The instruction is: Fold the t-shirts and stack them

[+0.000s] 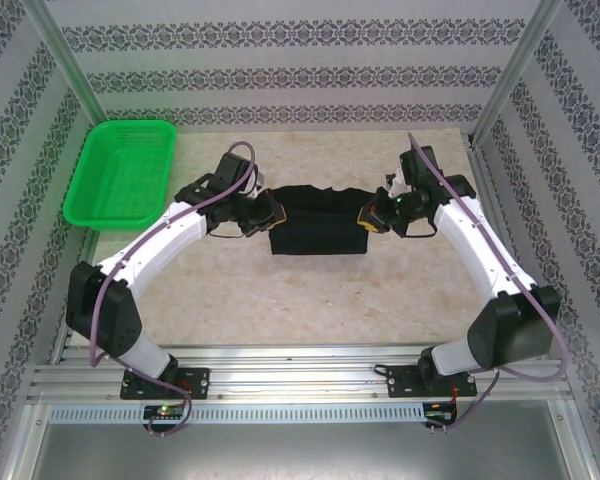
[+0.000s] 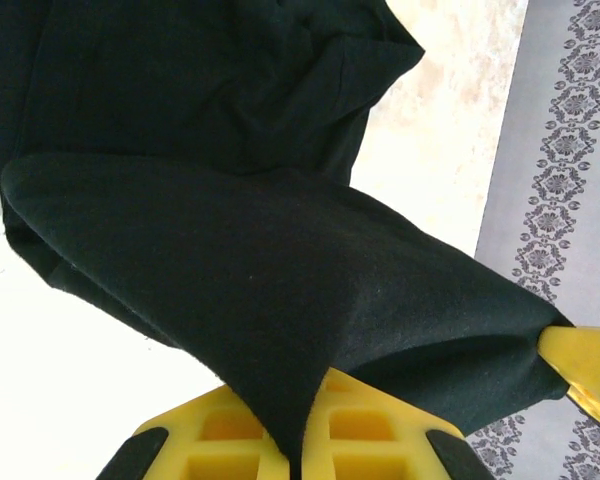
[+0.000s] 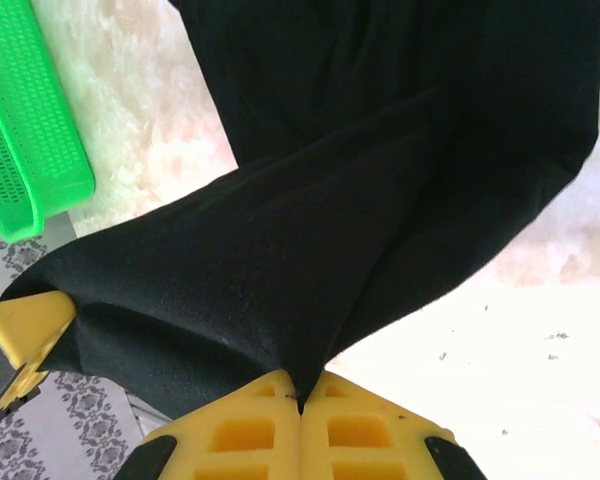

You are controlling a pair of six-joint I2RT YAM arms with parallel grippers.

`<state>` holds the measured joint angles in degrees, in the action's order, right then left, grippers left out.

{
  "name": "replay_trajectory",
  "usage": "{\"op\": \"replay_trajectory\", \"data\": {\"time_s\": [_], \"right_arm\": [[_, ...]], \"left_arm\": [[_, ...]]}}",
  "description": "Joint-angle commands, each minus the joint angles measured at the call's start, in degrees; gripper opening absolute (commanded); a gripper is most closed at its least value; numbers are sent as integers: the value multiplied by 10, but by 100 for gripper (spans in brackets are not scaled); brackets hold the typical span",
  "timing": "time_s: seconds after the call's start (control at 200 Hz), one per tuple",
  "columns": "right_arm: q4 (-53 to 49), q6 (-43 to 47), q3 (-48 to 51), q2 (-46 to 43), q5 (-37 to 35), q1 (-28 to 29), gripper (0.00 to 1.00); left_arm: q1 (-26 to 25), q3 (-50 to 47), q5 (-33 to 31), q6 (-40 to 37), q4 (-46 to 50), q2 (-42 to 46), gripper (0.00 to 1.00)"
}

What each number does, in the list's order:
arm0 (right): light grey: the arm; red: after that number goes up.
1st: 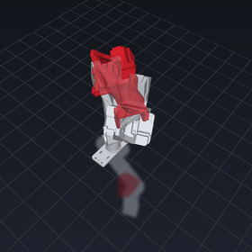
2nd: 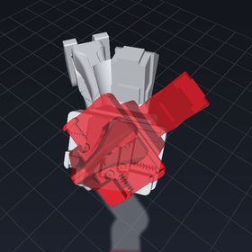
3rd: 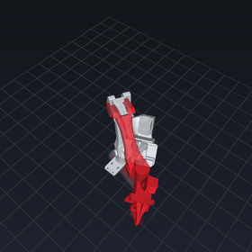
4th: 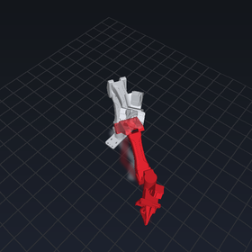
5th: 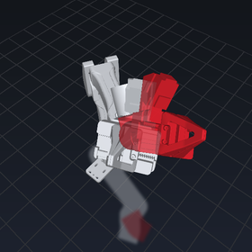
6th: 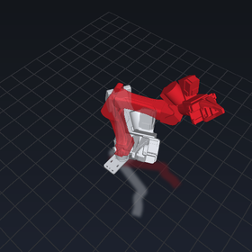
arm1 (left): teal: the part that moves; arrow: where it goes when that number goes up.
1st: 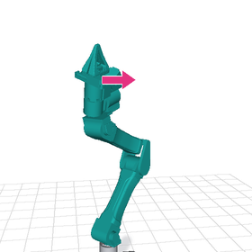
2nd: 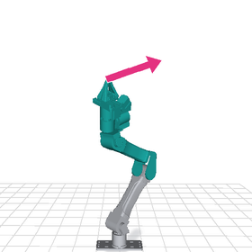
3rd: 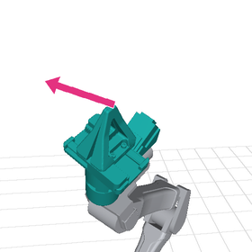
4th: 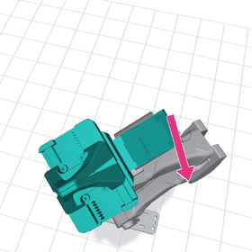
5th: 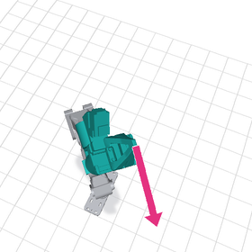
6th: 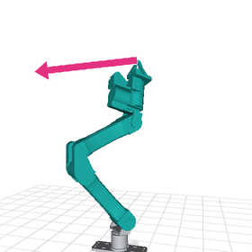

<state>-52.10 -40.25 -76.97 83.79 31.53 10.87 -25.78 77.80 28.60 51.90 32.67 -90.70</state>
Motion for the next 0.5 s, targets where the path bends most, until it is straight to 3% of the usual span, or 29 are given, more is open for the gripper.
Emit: {"op": "replay_trajectory", "data": {"time_s": [0.0, 0.495], "right_arm": [[-27, 38, -37, 34, -9, -16, 0], [-25, 77, -132, 167, -28, -46, 0]], "left_arm": [[21, 30, 8, -29, 17, -31, 2], [55, 143, 37, -63, 27, -153, 1]]}}
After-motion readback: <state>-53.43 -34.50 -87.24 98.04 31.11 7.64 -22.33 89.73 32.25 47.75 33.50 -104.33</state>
